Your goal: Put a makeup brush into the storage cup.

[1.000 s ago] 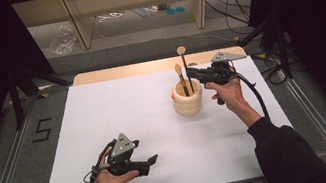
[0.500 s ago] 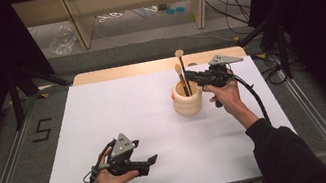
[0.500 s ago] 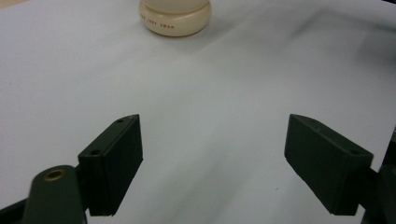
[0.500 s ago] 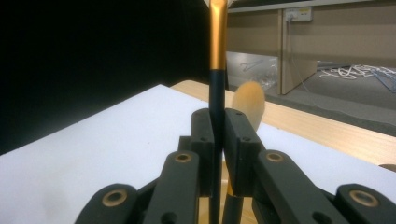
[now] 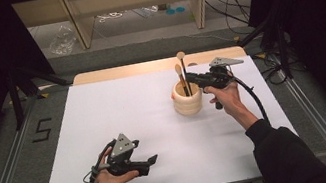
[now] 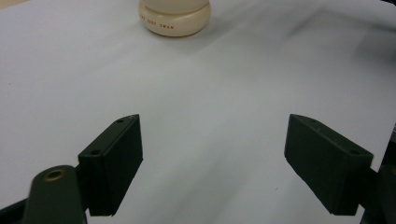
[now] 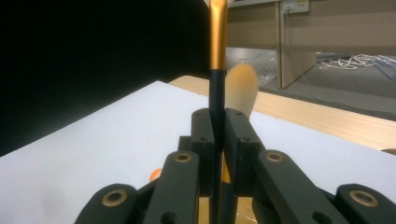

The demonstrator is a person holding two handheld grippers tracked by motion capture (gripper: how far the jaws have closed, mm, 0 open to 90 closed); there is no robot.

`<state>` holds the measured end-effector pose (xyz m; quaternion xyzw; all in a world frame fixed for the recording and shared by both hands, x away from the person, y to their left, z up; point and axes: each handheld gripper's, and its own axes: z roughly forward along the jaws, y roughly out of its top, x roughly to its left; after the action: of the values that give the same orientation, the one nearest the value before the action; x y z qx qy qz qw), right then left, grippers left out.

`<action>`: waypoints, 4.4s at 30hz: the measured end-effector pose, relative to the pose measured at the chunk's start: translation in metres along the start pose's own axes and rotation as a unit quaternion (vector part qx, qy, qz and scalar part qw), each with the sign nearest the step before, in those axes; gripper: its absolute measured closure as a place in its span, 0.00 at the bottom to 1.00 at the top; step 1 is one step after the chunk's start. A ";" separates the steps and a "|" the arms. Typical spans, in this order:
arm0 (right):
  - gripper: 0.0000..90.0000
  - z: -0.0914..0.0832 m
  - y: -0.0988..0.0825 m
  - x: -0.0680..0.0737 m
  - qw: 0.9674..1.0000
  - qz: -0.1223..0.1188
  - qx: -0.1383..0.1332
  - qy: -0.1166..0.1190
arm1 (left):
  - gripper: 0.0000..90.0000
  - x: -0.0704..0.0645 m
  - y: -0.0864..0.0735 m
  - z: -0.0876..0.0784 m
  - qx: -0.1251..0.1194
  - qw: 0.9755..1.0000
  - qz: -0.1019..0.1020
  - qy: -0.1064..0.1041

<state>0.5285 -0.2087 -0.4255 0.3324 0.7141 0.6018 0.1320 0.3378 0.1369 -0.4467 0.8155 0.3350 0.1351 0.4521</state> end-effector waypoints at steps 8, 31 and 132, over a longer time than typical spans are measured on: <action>0.92 0.003 -0.006 0.000 1.000 0.005 0.014 0.000 | 0.21 0.000 0.000 0.000 -0.001 1.000 0.003 0.001; 0.52 -0.003 0.001 -0.003 0.999 0.014 0.013 -0.037 | 0.21 0.002 0.000 -0.002 0.008 1.000 0.009 0.001; 0.19 -0.087 -0.033 0.095 0.996 -0.055 0.064 -0.021 | 0.21 0.001 0.000 -0.002 0.004 1.000 0.002 -0.001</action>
<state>0.3967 -0.2173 -0.4156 0.3132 0.7650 0.5399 0.1584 0.3374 0.1386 -0.4459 0.8182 0.3329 0.1340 0.4491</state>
